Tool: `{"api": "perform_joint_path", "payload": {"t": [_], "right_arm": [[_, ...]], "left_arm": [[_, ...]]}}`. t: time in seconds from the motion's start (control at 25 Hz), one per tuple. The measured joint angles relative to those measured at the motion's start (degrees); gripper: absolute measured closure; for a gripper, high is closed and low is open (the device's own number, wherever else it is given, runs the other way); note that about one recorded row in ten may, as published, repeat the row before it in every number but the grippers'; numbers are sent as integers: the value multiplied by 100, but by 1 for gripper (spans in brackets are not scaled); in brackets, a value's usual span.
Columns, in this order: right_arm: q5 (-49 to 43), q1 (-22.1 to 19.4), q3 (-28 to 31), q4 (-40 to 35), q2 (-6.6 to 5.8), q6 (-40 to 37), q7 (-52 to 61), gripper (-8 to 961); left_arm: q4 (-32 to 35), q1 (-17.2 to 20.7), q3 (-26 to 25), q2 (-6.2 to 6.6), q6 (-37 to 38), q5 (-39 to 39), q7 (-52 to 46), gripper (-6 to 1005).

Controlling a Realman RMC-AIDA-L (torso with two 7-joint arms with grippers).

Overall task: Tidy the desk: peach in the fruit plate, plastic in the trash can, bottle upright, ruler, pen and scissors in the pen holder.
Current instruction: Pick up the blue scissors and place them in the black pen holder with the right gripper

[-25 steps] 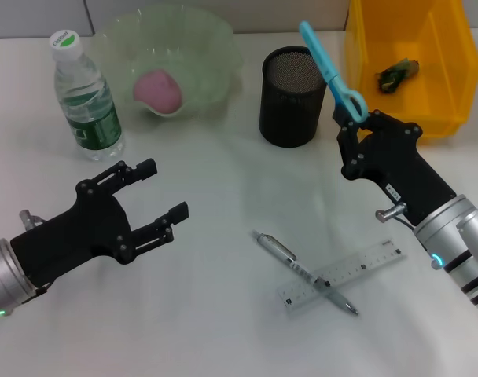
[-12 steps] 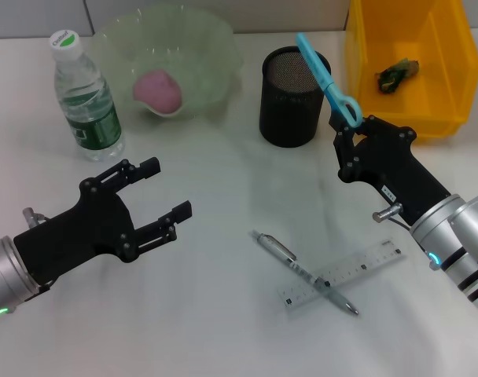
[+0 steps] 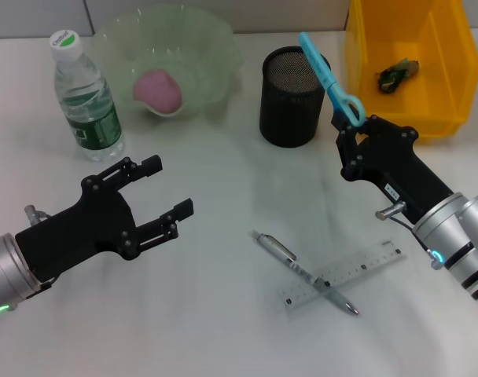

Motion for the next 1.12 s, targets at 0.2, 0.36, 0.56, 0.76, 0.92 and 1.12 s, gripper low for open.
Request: {"api": "perform_joint_path", "payload": {"t": [0.2,0.36,0.56,0.76,0.92,1.12], "right_arm": [[-8,5,-8,-10,-77,-20,143,858],[-9,24,-64,5,-176,-32,298,858],[-326,90,-73,7,-384,-40,619,857],[-710,136,-50,-37,-585,-167,1014,857],[-1251,233,-68,-620,-748,-480,2114,857],[-1538,307,-92,-1409,-653,-799,2966,856]], "left_arm": [[0,-3,0,0,-32,0,0,217],[0,-3,0,-4,-44,0,0,217],[0,-3,0,-8,-44,0,0,217],[0,-3,0,-9,-44,0,0,217],[0,-3,0,-9,-52,0,0,217],[-5,-3,0,-9,-52,-2,0,217]]}}
